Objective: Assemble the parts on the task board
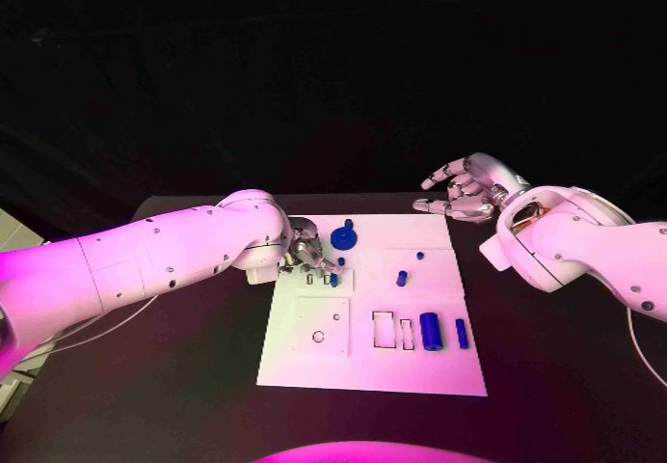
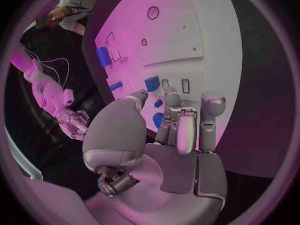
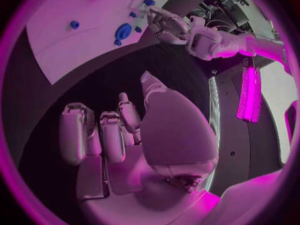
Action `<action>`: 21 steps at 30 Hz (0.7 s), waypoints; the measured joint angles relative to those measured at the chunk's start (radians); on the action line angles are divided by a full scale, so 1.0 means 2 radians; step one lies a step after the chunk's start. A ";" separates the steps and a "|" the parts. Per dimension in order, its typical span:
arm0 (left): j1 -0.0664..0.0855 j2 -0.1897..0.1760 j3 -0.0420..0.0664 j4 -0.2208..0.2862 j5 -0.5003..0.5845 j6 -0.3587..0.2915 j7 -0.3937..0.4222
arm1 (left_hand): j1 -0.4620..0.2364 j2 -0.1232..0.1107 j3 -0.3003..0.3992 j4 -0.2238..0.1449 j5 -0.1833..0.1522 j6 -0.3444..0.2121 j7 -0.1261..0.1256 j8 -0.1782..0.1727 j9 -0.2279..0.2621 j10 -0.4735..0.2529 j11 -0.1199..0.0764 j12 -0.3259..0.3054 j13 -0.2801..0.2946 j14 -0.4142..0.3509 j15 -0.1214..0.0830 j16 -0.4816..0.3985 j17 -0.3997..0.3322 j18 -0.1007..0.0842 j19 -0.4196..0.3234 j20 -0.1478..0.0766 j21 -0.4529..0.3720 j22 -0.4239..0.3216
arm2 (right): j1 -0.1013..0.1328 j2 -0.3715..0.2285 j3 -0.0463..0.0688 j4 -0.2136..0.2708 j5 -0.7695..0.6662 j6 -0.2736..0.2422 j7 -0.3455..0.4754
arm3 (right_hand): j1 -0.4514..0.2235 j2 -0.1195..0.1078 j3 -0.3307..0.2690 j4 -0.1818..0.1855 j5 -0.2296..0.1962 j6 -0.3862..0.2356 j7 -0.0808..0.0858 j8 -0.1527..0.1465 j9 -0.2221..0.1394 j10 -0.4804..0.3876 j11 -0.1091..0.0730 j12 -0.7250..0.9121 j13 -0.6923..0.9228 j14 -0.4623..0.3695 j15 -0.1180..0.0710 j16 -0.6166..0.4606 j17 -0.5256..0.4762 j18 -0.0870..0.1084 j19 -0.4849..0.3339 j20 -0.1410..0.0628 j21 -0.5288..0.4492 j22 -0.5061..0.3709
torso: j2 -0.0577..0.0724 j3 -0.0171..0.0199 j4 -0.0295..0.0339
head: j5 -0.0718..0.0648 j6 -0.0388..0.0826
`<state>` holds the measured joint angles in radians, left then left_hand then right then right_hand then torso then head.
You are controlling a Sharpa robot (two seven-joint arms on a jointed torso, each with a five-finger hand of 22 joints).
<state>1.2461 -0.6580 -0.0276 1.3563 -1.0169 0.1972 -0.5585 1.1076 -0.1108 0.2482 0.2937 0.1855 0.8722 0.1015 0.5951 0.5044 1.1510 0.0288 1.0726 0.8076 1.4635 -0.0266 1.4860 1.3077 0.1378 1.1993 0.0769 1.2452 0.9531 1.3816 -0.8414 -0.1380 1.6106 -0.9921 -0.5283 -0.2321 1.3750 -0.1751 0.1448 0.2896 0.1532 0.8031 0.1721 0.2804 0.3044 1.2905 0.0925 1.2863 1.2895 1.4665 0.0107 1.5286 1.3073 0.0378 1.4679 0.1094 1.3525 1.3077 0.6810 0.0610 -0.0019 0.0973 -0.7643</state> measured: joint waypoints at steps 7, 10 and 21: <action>0.000 0.001 0.000 0.003 0.001 0.001 0.000 | -0.002 0.002 0.000 0.000 0.000 0.000 0.000 0.000 0.002 0.000 0.000 0.000 0.001 0.000 0.000 0.000 0.000 0.000 0.002 -0.002 0.002 0.002 | 0.000 0.002 0.000 -0.002 -0.001 0.001 -0.002 | 0.000 0.000 0.000 0.000 0.000 0.000 0.000 0.000 0.000 -0.001 0.001 0.000 0.000 0.000 0.000 0.000 0.000 0.000 0.000 0.000 0.000 0.000 | 0.000 0.0000 0.0011 | -0.001 0.000; 0.000 0.001 0.000 0.004 0.002 0.002 0.000 | -0.001 0.001 -0.001 -0.001 0.000 -0.004 0.000 0.003 0.006 0.000 0.000 0.000 0.001 0.000 0.000 0.002 0.000 0.000 0.002 -0.002 0.004 0.004 | 0.000 0.002 0.000 -0.002 -0.001 0.001 -0.003 | 0.000 0.000 -0.001 0.001 0.000 0.000 0.000 0.000 0.000 -0.001 0.001 0.000 0.000 0.000 0.000 0.000 0.000 0.000 0.000 0.000 0.000 0.000 | 0.000 0.0000 0.0013 | -0.001 -0.001; 0.000 0.003 0.000 0.004 0.007 0.007 0.001 | 0.004 0.001 -0.001 -0.001 0.000 -0.004 0.000 0.005 0.012 0.000 0.000 0.002 0.003 0.000 0.000 0.002 0.000 0.000 0.002 -0.002 0.005 0.005 | 0.000 0.005 0.000 -0.005 -0.002 0.003 -0.007 | -0.003 0.003 -0.003 0.000 0.000 0.000 0.000 0.003 0.000 -0.001 0.001 0.000 0.000 0.000 0.000 0.000 0.000 0.000 0.000 0.000 -0.002 0.000 | 0.000 0.0000 0.0013 | -0.001 -0.002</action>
<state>1.2462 -0.6528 -0.0276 1.3646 -1.0032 0.2103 -0.5571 1.1161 -0.1079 0.2455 0.2909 0.1856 0.8649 0.1016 0.6060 0.5278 1.1510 0.0288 1.0767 0.8134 1.4633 -0.0266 1.4897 1.3076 0.1379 1.2027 0.0735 1.2548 0.9639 1.3816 -0.8306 -0.1383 1.5998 -0.9953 -0.5217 -0.2451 1.3696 -0.1697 0.1393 0.2897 0.1531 0.8031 0.1721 0.2862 0.3044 1.2890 0.0940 1.2863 1.2886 1.4665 0.0107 1.5287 1.3081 0.0379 1.4679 0.1094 1.3487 1.3074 0.6809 0.0611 0.0008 0.0960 -0.7681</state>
